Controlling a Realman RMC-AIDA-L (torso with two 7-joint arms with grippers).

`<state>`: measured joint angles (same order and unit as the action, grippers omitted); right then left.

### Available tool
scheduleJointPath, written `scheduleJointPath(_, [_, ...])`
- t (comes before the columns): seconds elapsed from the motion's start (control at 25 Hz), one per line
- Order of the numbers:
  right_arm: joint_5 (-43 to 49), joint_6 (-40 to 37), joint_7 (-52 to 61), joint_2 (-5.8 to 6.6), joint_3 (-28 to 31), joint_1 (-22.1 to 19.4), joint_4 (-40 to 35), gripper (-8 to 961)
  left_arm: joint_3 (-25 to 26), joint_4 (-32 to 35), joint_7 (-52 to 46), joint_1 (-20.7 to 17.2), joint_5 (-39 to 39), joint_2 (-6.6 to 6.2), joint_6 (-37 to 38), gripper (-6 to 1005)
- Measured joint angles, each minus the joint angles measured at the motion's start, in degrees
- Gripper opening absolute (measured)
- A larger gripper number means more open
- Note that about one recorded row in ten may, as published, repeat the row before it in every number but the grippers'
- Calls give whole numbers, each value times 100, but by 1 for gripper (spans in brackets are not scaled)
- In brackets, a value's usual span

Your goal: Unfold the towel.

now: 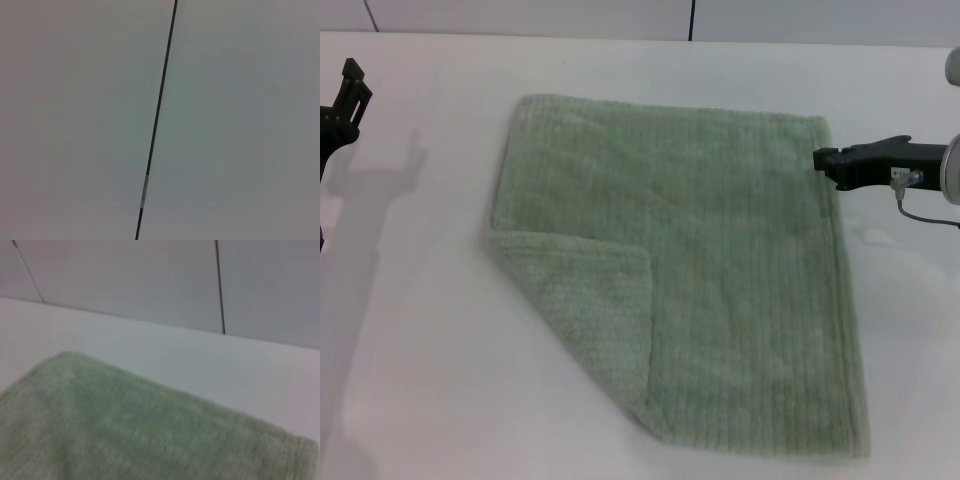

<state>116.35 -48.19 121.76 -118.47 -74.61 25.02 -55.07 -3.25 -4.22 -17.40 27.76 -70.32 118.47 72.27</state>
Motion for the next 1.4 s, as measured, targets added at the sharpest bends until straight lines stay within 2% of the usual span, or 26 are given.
scheduleJointPath(0.16, [818,-514,617,9,252,292,-38,14,0,1,0,12,0,0,-1,798])
scheduleJointPath(0.44, [1344,-1001,940,33,471,624,36,15,0,-11,0,11,1,0,-9,799])
scheduleJointPath(0.72, [1395,-1277,960,202,523,996,430,14,0,-27,0,10,1,0,-8,799])
scheduleJointPath(0.76, [1403,-1299,962,280,526,1189,719,14,0,-32,0,10,1,0,-5,799])
scheduleJointPath(0.96, [1442,-1326,938,392,527,1551,1236,14,0,-44,0,10,4,0,10,798])
scheduleJointPath(1.4, [1539,-1200,895,524,527,1968,1874,15,0,-44,0,11,23,9,11,798])
